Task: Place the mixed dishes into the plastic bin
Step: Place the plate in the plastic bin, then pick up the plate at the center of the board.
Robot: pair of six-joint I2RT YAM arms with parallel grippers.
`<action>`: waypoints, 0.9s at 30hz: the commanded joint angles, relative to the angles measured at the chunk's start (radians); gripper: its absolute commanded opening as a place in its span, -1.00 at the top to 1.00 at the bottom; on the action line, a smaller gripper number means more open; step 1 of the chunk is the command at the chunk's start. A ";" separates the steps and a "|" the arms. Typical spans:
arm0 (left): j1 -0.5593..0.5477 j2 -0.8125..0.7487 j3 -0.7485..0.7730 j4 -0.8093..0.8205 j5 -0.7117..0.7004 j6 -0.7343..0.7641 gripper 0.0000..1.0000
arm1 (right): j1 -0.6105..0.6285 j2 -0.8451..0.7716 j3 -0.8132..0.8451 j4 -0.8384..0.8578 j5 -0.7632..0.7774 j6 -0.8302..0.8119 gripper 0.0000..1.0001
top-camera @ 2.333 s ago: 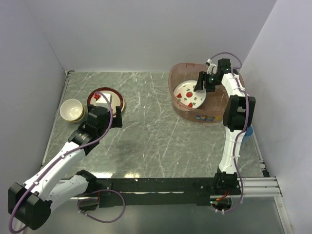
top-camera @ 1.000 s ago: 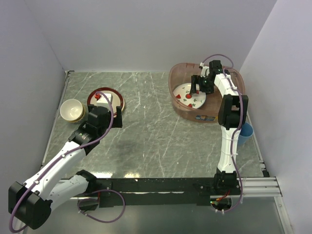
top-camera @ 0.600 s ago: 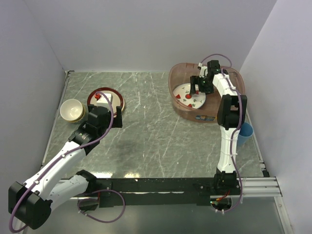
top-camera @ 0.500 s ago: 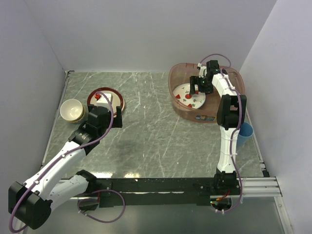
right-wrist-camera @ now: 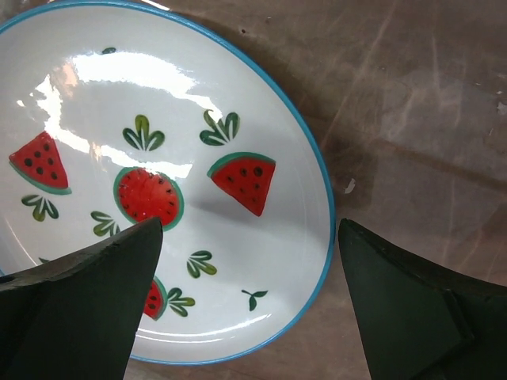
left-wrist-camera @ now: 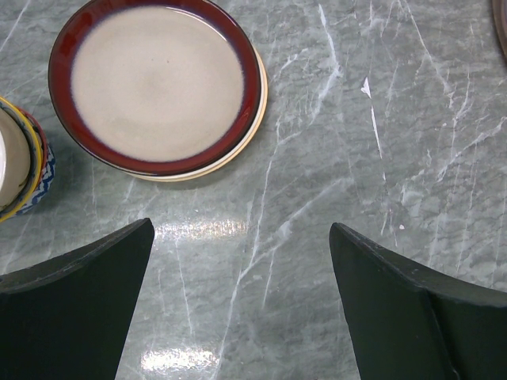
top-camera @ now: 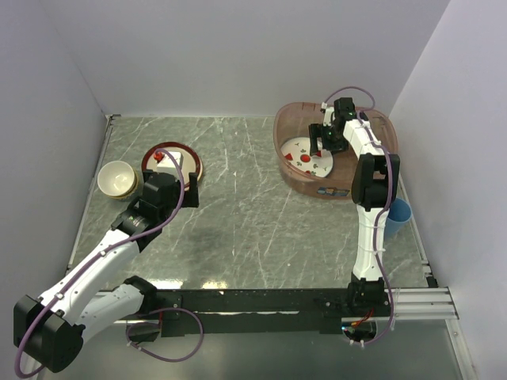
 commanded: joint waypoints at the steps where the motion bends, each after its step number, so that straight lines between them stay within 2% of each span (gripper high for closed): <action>1: 0.002 -0.020 0.011 0.043 -0.004 0.010 -0.99 | 0.002 -0.078 0.016 0.023 0.011 0.003 -1.00; 9: 0.005 -0.063 0.007 0.044 -0.024 -0.010 -0.99 | -0.006 -0.148 -0.027 0.034 0.025 0.004 -1.00; 16: 0.071 -0.116 0.007 0.046 0.031 -0.057 -0.99 | -0.010 -0.268 -0.082 0.049 0.009 0.012 -0.99; 22: 0.138 -0.124 0.039 0.031 0.160 -0.175 -0.99 | -0.010 -0.455 -0.223 0.110 -0.038 0.021 -1.00; 27: 0.154 -0.165 0.019 0.008 0.240 -0.329 -0.99 | -0.009 -0.642 -0.410 0.181 -0.158 0.033 -1.00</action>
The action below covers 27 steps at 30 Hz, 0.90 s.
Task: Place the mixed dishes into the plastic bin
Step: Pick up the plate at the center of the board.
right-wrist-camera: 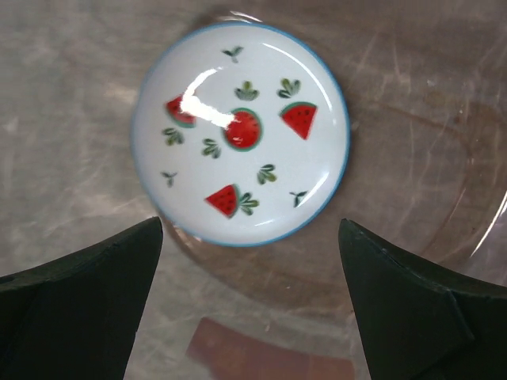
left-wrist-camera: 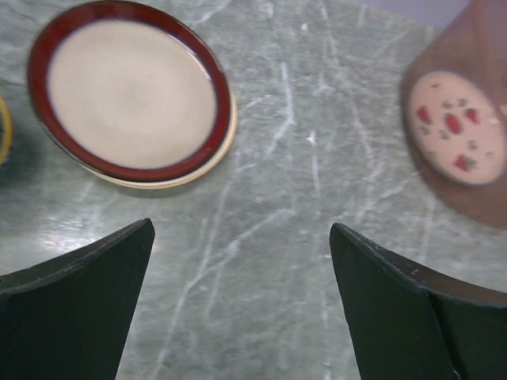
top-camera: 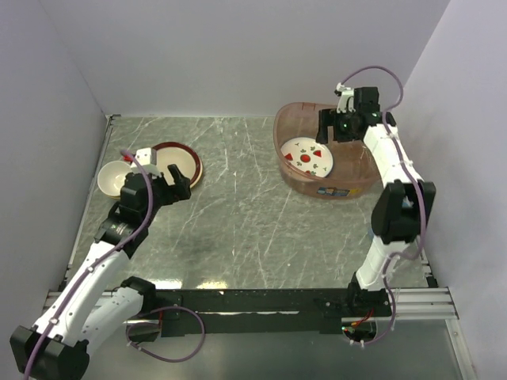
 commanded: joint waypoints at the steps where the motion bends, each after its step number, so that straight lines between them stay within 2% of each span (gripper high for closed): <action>1: 0.016 -0.066 0.016 0.004 0.099 -0.177 -0.99 | -0.037 -0.223 -0.140 0.119 -0.133 0.019 -1.00; 7: 0.033 -0.116 0.005 -0.042 0.148 -0.276 -0.99 | -0.107 -0.470 -0.326 0.247 -0.350 0.060 -1.00; 13: 0.039 -0.133 -0.007 -0.074 0.160 -0.326 -0.99 | -0.192 -0.679 -0.602 0.437 -0.530 0.149 -1.00; 15: 0.041 -0.135 -0.015 -0.082 0.159 -0.340 -0.99 | -0.235 -0.743 -0.662 0.489 -0.568 0.186 -1.00; 21: 0.042 -0.130 -0.036 -0.093 0.144 -0.360 -0.99 | -0.339 -0.924 -0.906 0.786 -0.650 0.322 -1.00; 27: 0.042 -0.093 -0.064 -0.110 0.091 -0.363 -0.99 | -0.390 -0.972 -1.003 0.850 -0.728 0.358 -1.00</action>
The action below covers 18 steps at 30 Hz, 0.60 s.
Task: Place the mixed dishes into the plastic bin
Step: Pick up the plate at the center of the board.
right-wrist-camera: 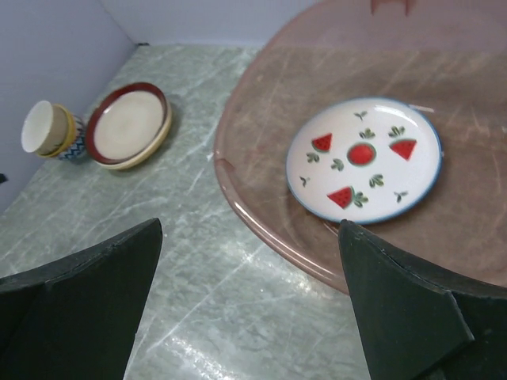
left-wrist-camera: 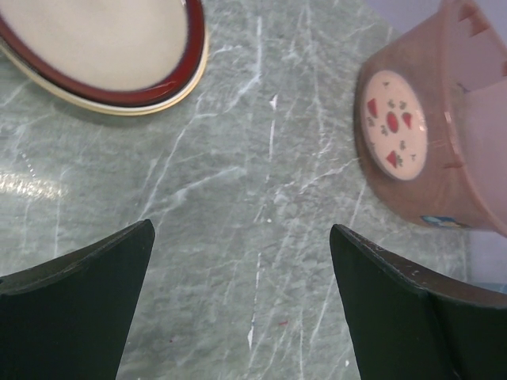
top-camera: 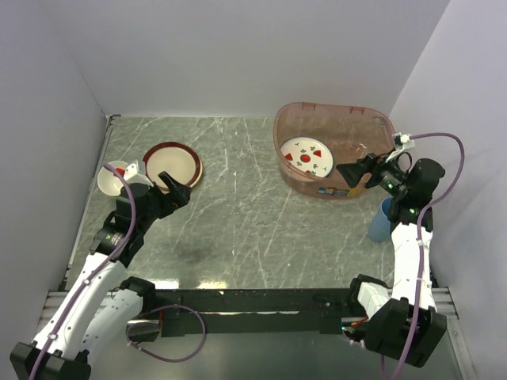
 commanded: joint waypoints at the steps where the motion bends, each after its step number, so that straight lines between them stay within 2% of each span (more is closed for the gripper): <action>1: 0.004 0.017 -0.013 0.002 -0.033 -0.024 -0.99 | -0.031 -0.019 -0.035 0.165 -0.087 0.036 -1.00; 8: 0.004 0.006 -0.025 0.019 -0.038 -0.013 -0.99 | -0.034 0.047 0.017 0.074 -0.102 -0.001 -1.00; 18: 0.006 0.028 -0.061 0.057 -0.030 -0.027 -0.99 | -0.034 0.042 0.007 0.070 -0.076 -0.018 -1.00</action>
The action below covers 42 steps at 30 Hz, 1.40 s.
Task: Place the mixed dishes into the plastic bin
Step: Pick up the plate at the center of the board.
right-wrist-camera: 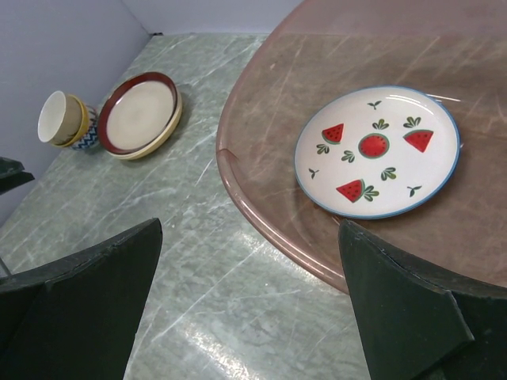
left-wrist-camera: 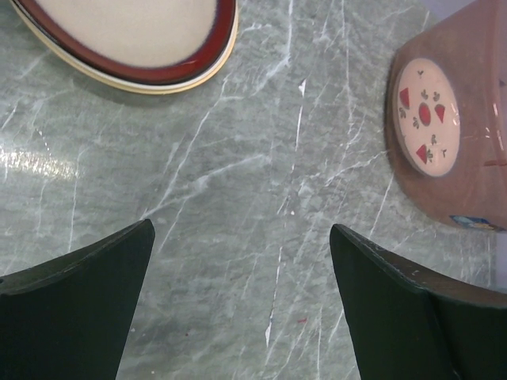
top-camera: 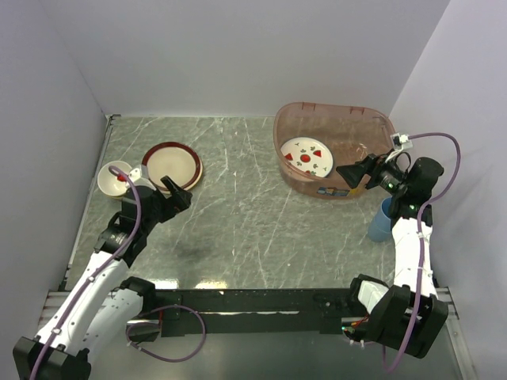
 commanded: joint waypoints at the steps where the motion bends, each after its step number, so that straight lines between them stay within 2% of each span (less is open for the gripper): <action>1: 0.004 0.014 -0.010 0.057 -0.006 -0.018 -0.99 | -0.006 -0.012 0.028 0.025 -0.002 -0.025 -1.00; 10: 0.024 0.135 -0.026 0.169 -0.002 -0.038 -0.99 | -0.006 0.002 0.037 0.009 -0.006 -0.034 -1.00; 20: 0.145 0.293 -0.064 0.339 0.133 -0.121 -0.99 | -0.006 0.028 0.058 -0.023 -0.028 -0.039 -1.00; 25: 0.182 0.394 -0.044 0.330 0.118 -0.196 -0.99 | -0.006 0.035 0.066 -0.034 -0.032 -0.040 -1.00; 29: 0.199 0.492 -0.013 0.310 0.008 -0.250 -0.98 | -0.006 0.038 0.072 -0.037 -0.035 -0.046 -1.00; 32: 0.216 0.544 0.028 0.286 -0.047 -0.282 -0.81 | -0.006 0.038 0.071 -0.037 -0.035 -0.048 -1.00; 33: 0.221 0.553 0.040 0.281 -0.057 -0.285 -0.70 | -0.006 0.038 0.071 -0.038 -0.034 -0.049 -1.00; 40: 0.222 0.632 0.222 0.128 -0.241 -0.273 -0.66 | -0.006 0.042 0.072 -0.037 -0.035 -0.051 -1.00; 42: 0.222 0.690 0.270 0.056 -0.276 -0.248 -0.55 | -0.006 0.042 0.072 -0.037 -0.035 -0.049 -1.00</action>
